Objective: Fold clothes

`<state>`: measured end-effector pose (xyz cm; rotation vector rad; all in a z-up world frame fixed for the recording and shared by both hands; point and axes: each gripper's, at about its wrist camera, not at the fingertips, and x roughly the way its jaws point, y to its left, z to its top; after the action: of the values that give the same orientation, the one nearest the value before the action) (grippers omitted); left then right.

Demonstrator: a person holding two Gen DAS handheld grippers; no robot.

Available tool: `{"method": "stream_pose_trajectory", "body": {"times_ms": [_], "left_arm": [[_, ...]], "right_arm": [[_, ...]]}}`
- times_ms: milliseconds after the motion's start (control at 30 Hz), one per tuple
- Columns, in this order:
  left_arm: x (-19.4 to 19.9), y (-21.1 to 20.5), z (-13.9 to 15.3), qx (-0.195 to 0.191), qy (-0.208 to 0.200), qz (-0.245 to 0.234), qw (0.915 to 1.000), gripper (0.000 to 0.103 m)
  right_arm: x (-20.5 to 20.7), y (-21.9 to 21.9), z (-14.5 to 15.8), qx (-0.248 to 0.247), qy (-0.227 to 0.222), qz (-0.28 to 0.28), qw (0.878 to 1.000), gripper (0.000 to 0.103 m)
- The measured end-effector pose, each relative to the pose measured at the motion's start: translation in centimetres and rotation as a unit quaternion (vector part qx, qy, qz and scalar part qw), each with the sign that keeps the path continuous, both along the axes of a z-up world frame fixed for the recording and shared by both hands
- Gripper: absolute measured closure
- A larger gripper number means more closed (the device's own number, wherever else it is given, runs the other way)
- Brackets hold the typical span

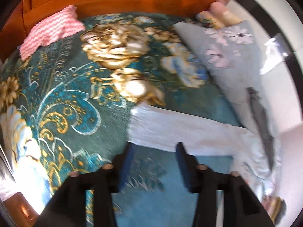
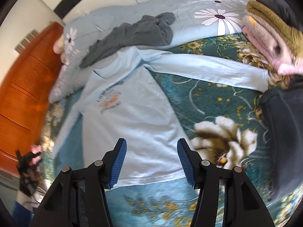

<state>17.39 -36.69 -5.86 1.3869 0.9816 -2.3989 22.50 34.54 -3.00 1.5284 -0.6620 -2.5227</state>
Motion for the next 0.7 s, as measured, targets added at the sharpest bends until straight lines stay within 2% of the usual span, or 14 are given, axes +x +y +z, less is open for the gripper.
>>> {"method": "stream_pose_trajectory", "body": {"times_ms": [67, 200, 267, 333, 367, 400, 433, 533, 633, 700], "left_arm": [[1.3, 0.7, 1.5, 0.018, 0.028, -0.015, 0.9993, 0.038], [2.9, 2.0, 5.0, 0.024, 0.071, -0.045, 0.9962, 0.023], [3.6, 2.9, 6.6, 0.014, 0.079, -0.058, 0.9951, 0.015], [4.4, 3.8, 8.0, 0.010, 0.085, -0.068, 0.9940, 0.012], [4.8, 4.2, 8.6, 0.009, 0.089, -0.072, 0.9934, 0.010], [5.2, 4.6, 9.3, 0.009, 0.093, -0.076, 0.9928, 0.009], [5.6, 5.0, 9.9, 0.009, 0.098, -0.079, 0.9920, 0.007], [7.3, 6.5, 11.8, 0.009, 0.121, -0.091, 0.9884, 0.000], [8.8, 7.8, 14.0, -0.003, 0.148, -0.110, 0.9829, 0.000], [9.9, 8.8, 15.6, -0.014, 0.166, -0.123, 0.9783, 0.000]], "right_arm": [[0.8, 0.0, 0.4, -0.029, 0.011, -0.002, 1.000, 0.046], [2.0, -0.2, 1.7, -0.063, 0.032, -0.013, 0.997, 0.045], [2.2, -0.6, 2.4, -0.065, 0.039, -0.011, 0.997, 0.045], [2.3, -1.2, 3.4, -0.061, 0.048, -0.003, 0.997, 0.044], [2.3, -1.6, 3.7, -0.060, 0.052, 0.002, 0.997, 0.038], [2.3, -2.1, 4.1, -0.056, 0.053, 0.005, 0.997, 0.025], [2.3, -2.6, 4.5, -0.053, 0.055, 0.008, 0.997, 0.019], [2.5, -3.8, 5.3, -0.049, 0.060, 0.022, 0.997, 0.017], [3.0, -5.0, 6.3, -0.045, 0.070, 0.031, 0.996, 0.017], [3.3, -5.5, 7.2, -0.044, 0.083, 0.031, 0.995, 0.010]]}}
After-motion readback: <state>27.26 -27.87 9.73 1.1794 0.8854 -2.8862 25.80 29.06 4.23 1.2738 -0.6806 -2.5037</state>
